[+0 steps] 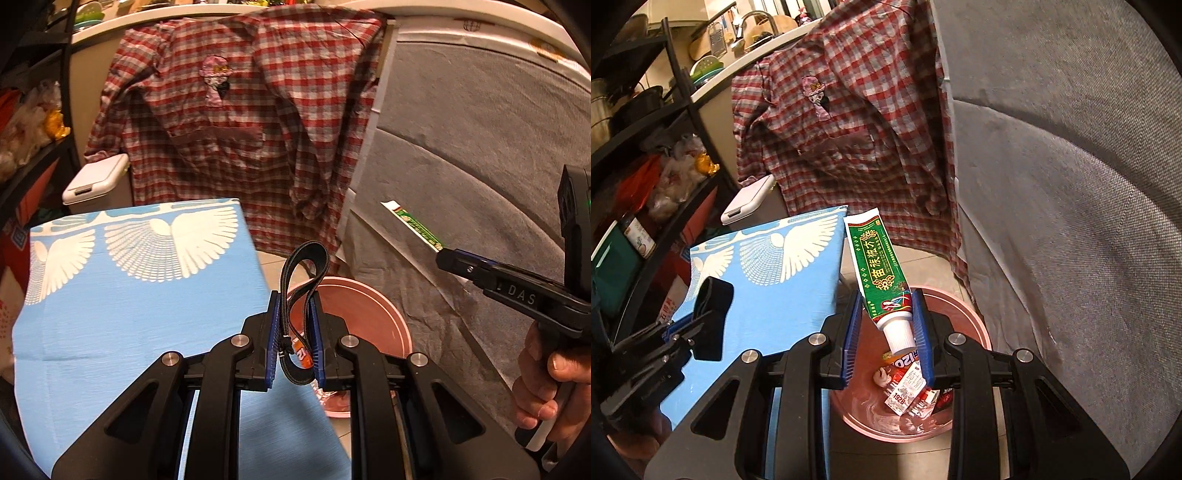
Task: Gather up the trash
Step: 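Carry the strap and toothpaste tube over the pink bucket and open both tools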
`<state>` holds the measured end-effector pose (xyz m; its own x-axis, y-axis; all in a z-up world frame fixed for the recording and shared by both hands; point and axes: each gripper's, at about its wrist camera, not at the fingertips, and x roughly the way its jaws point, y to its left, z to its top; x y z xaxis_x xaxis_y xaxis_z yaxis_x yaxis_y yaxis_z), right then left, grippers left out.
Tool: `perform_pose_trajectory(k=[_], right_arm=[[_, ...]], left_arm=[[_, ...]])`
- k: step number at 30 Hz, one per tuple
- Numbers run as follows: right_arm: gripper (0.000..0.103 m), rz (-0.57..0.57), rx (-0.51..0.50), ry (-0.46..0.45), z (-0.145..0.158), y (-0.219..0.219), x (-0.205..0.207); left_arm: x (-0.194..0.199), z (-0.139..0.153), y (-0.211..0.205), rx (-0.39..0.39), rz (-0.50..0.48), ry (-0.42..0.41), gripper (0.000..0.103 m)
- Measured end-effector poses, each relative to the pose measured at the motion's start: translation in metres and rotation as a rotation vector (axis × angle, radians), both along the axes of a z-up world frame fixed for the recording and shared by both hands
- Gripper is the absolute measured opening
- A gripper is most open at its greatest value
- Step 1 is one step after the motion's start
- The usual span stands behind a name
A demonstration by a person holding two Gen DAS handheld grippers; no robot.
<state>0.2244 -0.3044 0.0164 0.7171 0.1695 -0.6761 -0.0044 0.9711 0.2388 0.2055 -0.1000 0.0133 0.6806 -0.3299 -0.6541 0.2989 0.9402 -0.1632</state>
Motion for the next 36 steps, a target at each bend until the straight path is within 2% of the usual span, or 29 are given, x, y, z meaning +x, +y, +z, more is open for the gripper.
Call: perform_pose_trajectory(k=[8,27,32,33,36], right_arm=[[0.028,-0.005,-0.002,0.015,-0.007,-0.004,0.007],[0.028,-0.017,-0.012,0.035,-0.013,-0.013,0.018],[0.028,-0.018,-0.010,0.042,-0.015,-0.013,0.019],[0.028,-0.018,-0.010,0.044,-0.015,-0.013,0.019],[0.030,-0.026,-0.012,0.054,-0.017,-0.014,0.020]], left_arm=[[0.007,-0.010,-0.027,0.031,-0.019,0.011,0.015],[0.025,-0.035,-0.071,0.043,-0.051,0.067,0.015],[0.027,-0.038,-0.076,0.023,-0.052,0.086,0.015],[0.028,-0.038,-0.077,0.022,-0.058,0.092,0.017],[0.029,-0.040,-0.079,0.031,-0.064,0.091,0.040]])
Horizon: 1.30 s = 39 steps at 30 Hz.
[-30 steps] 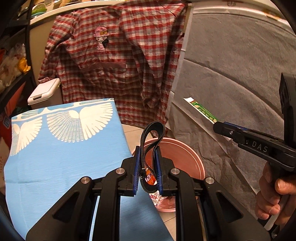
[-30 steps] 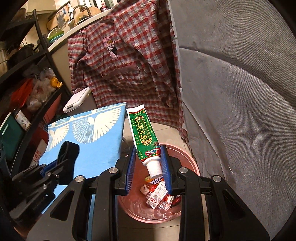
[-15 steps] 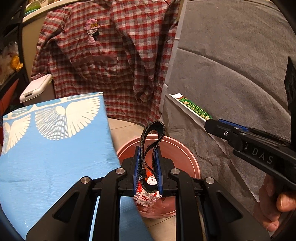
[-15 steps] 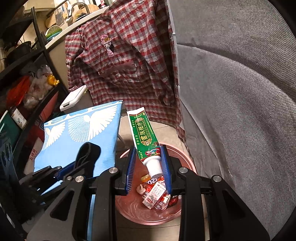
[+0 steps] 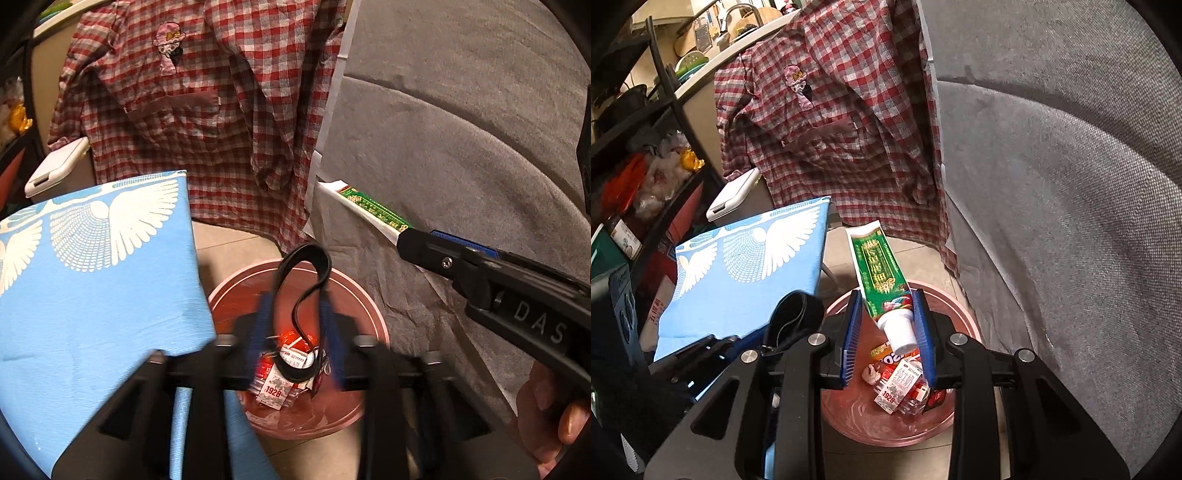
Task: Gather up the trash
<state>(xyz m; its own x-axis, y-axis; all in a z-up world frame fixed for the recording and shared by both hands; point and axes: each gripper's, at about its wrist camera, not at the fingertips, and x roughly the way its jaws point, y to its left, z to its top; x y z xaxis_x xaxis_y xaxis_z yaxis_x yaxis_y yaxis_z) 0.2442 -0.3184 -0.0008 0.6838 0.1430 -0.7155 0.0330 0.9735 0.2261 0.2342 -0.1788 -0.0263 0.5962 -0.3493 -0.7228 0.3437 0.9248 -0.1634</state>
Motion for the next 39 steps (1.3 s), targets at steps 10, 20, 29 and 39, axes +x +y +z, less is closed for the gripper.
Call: perform_pose_trajectory(k=[10,20,29,39], right_arm=[[0.048,-0.013,-0.008,-0.035,0.007,0.003,-0.005],[0.075,-0.027,-0.072,-0.260,0.065,0.022,-0.097],[0.097,-0.092,-0.106,-0.355,0.081,0.027,-0.205],[0.098,-0.142,-0.223,-0.326,0.062,0.041,-0.286]], left_arm=[[-0.009,0.015,0.021,0.002,0.017,-0.041,0.047],[-0.080,0.070,0.070,0.046,0.075,-0.226,0.070],[-0.178,0.084,0.111,0.054,0.235,-0.273,0.080],[-0.268,0.048,0.133,0.056,0.314,-0.219,0.094]])
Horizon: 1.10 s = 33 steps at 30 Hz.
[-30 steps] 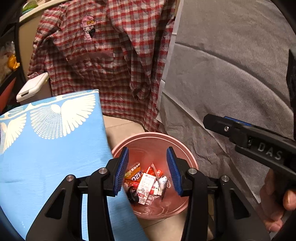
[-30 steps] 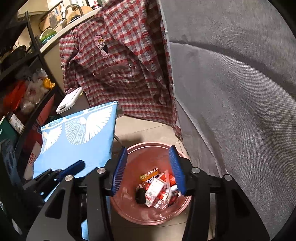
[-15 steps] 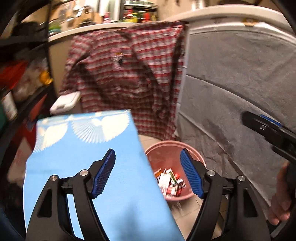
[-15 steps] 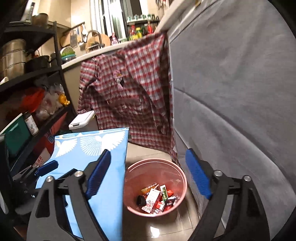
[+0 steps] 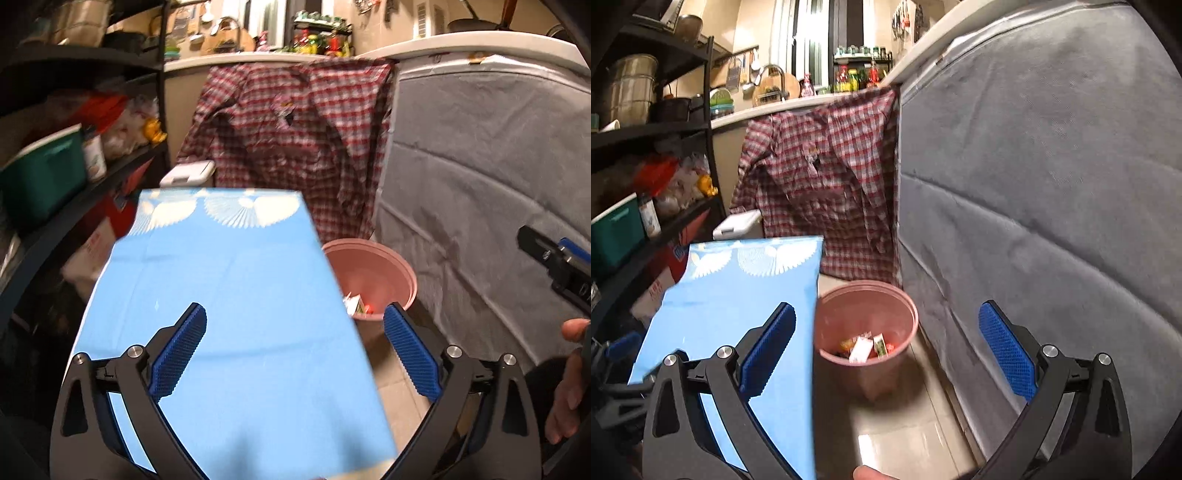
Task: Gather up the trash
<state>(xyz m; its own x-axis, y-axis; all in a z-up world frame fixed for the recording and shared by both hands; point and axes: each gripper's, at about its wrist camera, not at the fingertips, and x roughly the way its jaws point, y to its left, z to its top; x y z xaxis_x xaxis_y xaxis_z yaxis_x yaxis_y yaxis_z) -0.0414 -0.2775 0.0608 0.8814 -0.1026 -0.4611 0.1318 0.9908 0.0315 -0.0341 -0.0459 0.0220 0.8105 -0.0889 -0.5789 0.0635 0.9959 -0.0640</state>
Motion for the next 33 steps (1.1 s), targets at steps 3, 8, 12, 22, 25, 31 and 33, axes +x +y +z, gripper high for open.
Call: perform_pose_trajectory(k=[3,8,12,22,25,31,33], right_arm=[[0.098,0.007,-0.005,0.012,-0.007,0.004,-0.014],[0.098,0.017,-0.014,0.048,-0.019,0.010,-0.018],[0.098,0.014,-0.021,0.069,-0.025,0.012,-0.017],[0.098,0.012,-0.029,0.094,-0.030,0.009,-0.015],[0.098,0.013,-0.028,0.093,-0.030,0.009,-0.014],[0.098,0.013,-0.025,0.092,-0.030,0.009,-0.015],[0.098,0.012,-0.022,0.092,-0.030,0.009,-0.015]], left_arm=[[-0.012,-0.011,0.007,-0.003,0.015,0.016,0.094],[-0.011,-0.010,0.009,0.022,0.038,0.001,0.094],[-0.008,-0.014,0.005,0.020,0.031,0.028,0.094],[-0.011,-0.014,0.002,0.017,0.034,0.026,0.094],[-0.011,-0.013,0.003,0.015,0.036,0.024,0.094],[-0.012,-0.011,0.003,0.025,0.029,0.018,0.094],[-0.012,-0.011,0.002,0.023,0.031,0.019,0.094]])
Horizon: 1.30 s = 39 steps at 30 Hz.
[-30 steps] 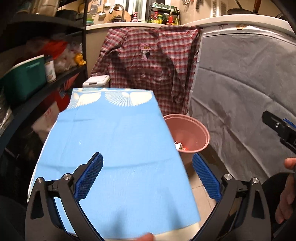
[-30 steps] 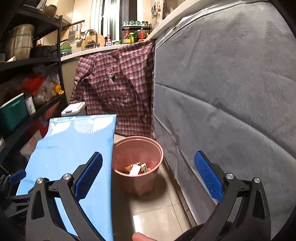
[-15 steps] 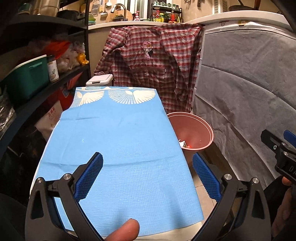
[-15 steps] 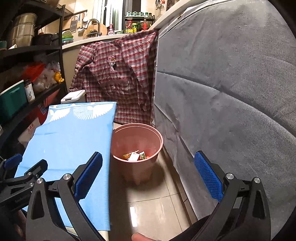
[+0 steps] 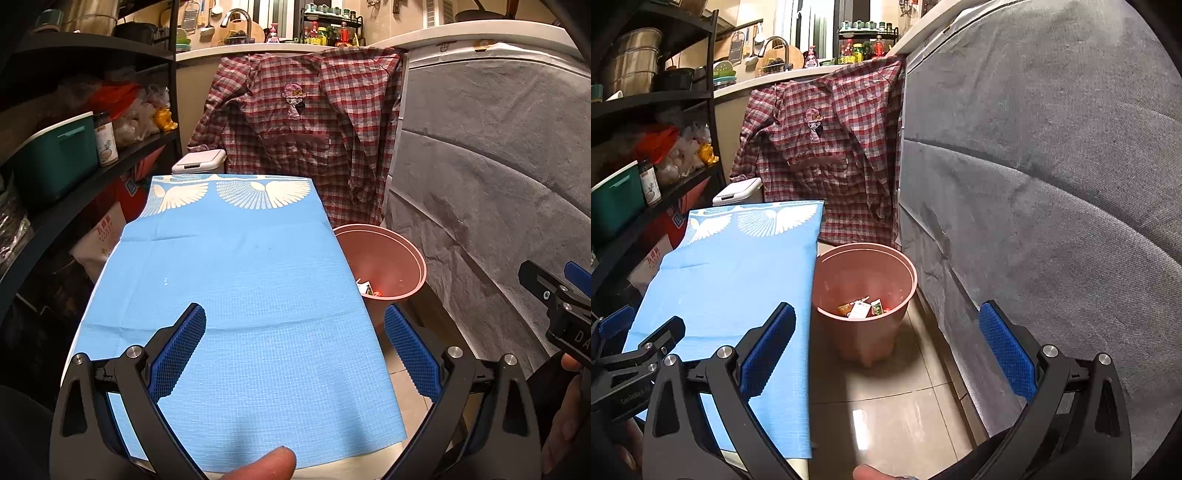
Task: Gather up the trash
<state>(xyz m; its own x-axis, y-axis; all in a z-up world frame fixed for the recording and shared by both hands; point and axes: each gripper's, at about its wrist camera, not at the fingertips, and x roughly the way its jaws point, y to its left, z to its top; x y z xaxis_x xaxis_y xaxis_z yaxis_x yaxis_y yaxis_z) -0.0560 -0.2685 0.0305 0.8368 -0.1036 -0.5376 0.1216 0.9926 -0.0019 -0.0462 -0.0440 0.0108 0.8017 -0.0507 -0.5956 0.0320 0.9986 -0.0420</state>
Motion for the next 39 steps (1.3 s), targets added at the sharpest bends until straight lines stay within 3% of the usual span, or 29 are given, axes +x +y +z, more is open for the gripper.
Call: perform_pose_trajectory(k=[39], right_arm=[[0.098,-0.002,0.000,-0.006,0.0030,0.0025,-0.0041]], left_arm=[[0.0002,0.0041,-0.0085,0.010,-0.006,-0.014,0.094]])
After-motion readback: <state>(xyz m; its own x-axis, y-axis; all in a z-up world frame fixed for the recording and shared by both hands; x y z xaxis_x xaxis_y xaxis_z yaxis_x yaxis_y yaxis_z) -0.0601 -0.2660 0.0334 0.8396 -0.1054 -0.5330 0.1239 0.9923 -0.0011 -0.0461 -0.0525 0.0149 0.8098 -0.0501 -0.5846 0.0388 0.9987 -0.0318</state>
